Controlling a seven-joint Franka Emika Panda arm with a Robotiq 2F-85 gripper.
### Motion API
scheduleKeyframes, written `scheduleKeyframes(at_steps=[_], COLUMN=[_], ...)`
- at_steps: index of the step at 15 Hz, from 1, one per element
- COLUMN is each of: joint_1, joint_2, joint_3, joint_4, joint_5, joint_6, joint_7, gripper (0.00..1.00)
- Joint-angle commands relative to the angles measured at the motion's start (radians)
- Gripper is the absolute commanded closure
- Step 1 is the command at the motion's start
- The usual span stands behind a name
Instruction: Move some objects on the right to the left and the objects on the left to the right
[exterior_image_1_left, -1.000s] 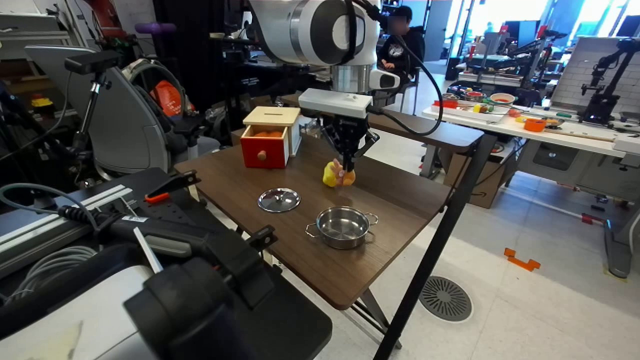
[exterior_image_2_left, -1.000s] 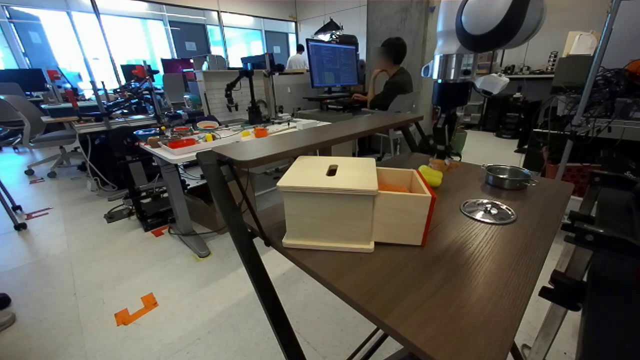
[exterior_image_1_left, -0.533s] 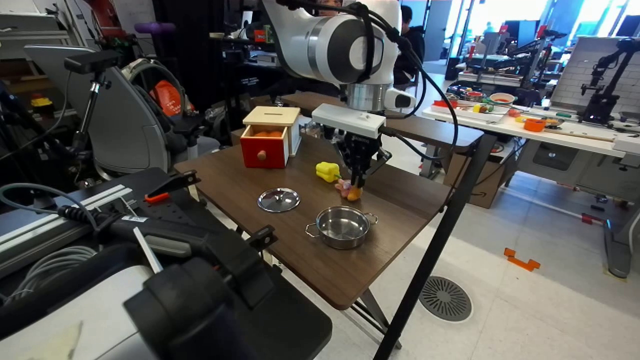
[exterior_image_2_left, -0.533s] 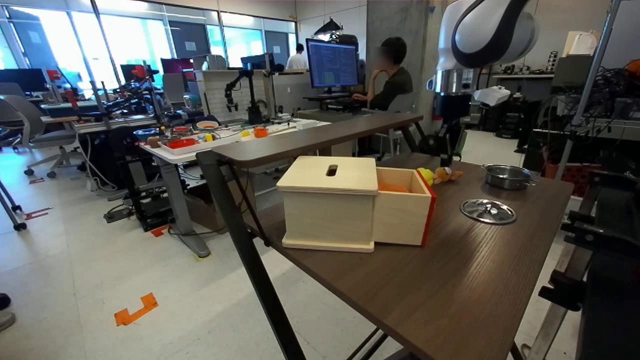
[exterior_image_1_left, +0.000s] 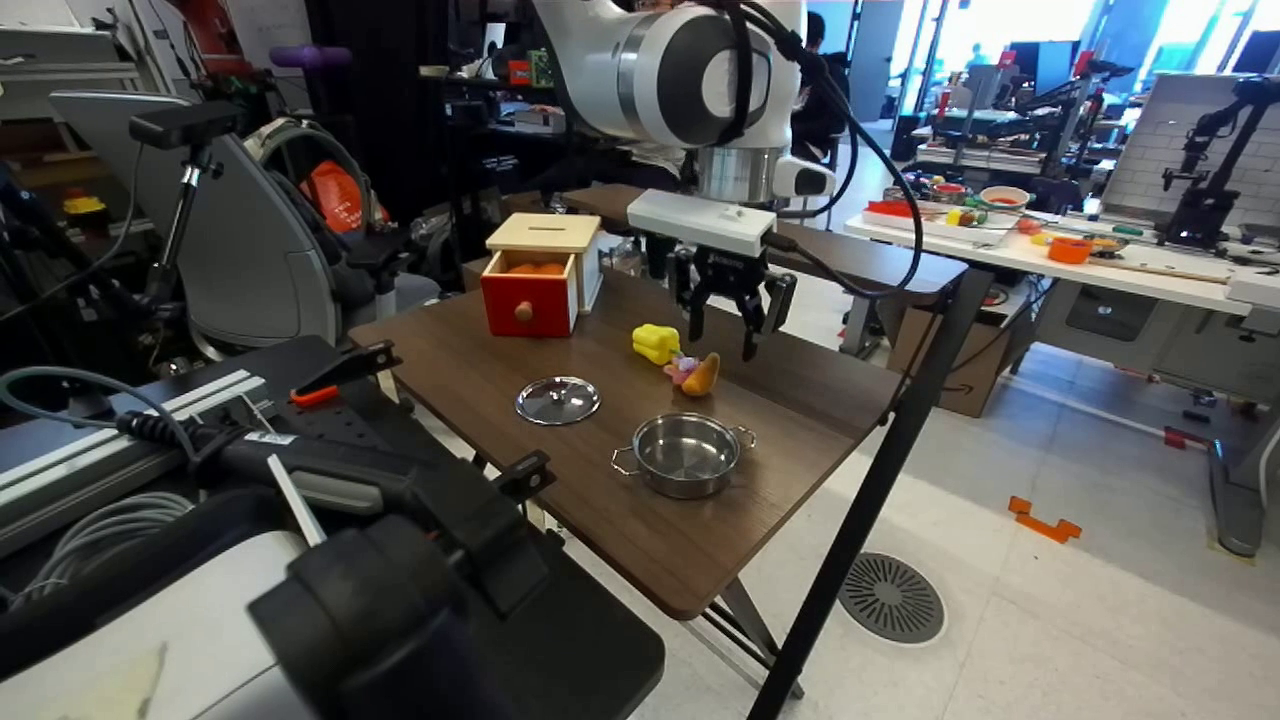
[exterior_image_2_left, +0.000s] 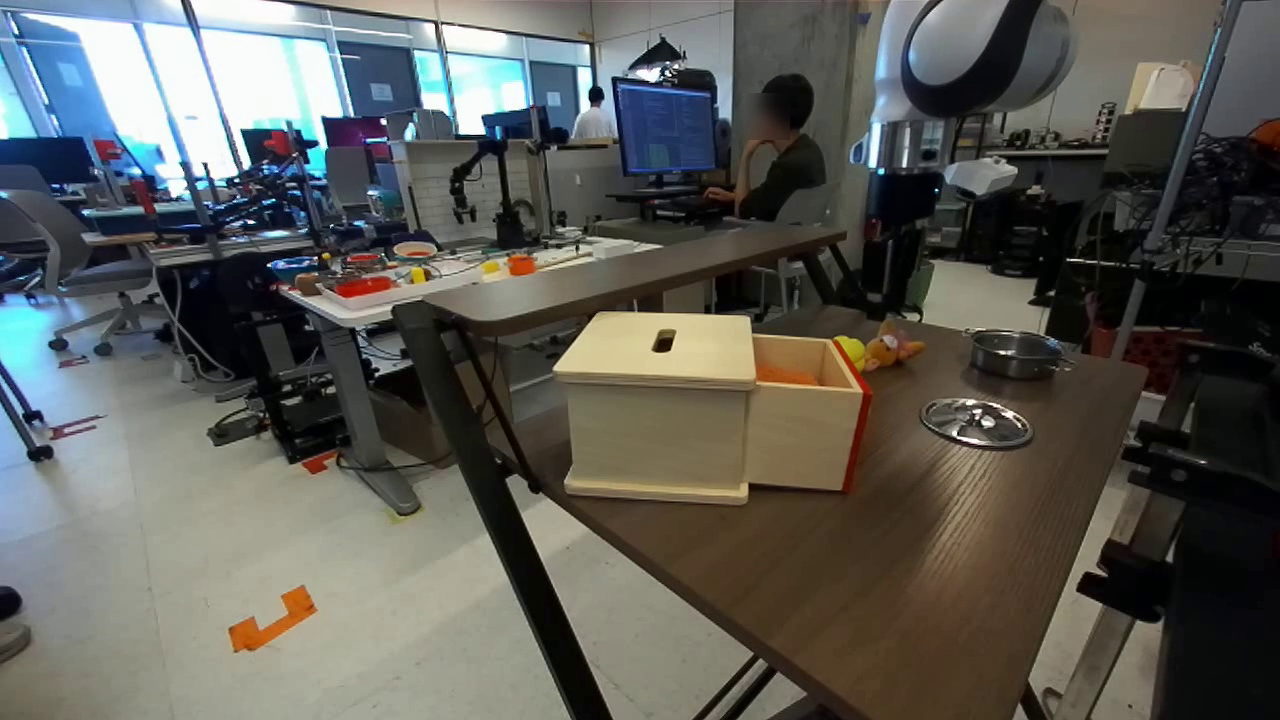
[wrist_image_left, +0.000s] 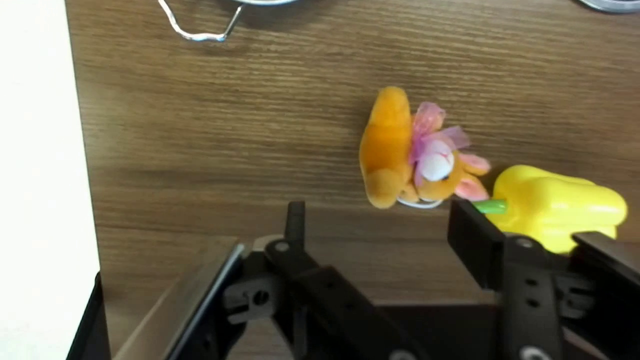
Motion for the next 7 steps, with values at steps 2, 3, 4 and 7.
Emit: scheduleKeyframes(at_steps=[2,3,4,7], joint_1=[0.008,0.009,0.011,0.012], joint_2=[-0.076,-0.122,-0.159,-0.2], joint_3=[0.009,0.019,0.025,0.028], joint_4=[-0.053,-0.089,-0.12,-0.164], joint_5=[0.011,0.016,0.02,0.022], joint_6=[0.019,0.026,0.026,0.028], joint_7=[-0.022,-0.034,-0.04,-0.046], gripper=[0.12,0.04,0.0,0.0])
